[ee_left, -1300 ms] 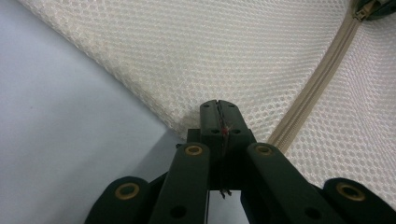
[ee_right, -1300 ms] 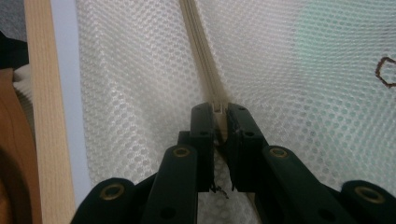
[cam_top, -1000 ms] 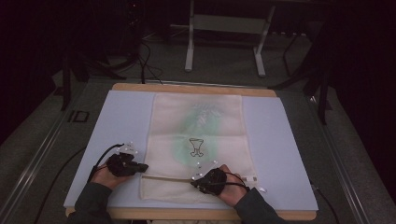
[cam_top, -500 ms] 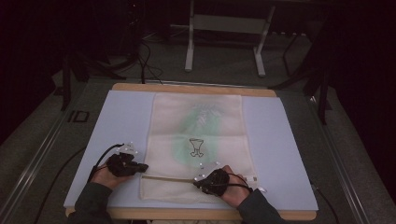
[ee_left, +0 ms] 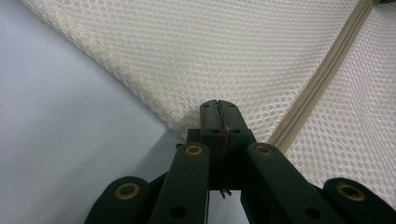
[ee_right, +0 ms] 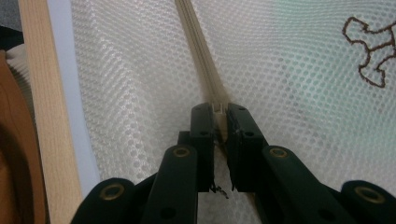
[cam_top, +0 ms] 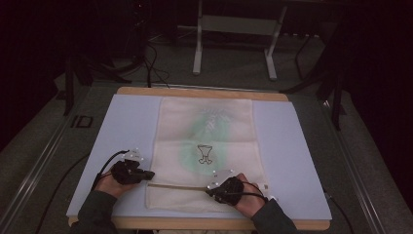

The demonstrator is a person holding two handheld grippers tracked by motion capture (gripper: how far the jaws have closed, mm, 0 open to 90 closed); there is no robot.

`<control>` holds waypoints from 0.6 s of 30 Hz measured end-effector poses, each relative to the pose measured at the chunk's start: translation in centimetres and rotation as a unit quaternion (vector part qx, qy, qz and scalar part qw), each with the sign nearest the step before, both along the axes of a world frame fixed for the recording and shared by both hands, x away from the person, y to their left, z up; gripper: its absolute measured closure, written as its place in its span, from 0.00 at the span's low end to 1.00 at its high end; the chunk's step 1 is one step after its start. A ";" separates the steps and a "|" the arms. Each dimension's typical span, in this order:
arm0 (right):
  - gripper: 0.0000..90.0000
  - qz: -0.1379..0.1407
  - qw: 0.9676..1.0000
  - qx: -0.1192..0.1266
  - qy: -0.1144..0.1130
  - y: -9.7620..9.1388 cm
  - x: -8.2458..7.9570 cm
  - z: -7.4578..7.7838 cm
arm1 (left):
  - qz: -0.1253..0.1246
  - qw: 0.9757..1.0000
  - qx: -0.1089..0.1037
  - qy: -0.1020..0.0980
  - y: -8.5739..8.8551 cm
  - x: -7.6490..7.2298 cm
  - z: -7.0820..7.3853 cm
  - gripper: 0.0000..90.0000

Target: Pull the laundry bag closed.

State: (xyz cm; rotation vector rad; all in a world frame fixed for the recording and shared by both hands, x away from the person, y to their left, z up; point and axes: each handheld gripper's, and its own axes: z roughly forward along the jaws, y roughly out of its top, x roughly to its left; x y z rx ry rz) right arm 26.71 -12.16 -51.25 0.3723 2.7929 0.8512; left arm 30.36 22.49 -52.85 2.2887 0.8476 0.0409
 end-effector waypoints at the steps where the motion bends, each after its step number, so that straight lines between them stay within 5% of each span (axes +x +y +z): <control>1: 0.91 0.001 1.000 0.000 -0.002 -0.1 0.0 0.0 | 0.000 1.000 0.000 0.000 0.0 0.0 0.0 1.00; 18: 0.91 -0.007 1.000 -0.001 0.003 -1.0 -0.1 -0.1 | 0.002 1.000 -0.002 0.002 0.0 0.0 0.0 1.00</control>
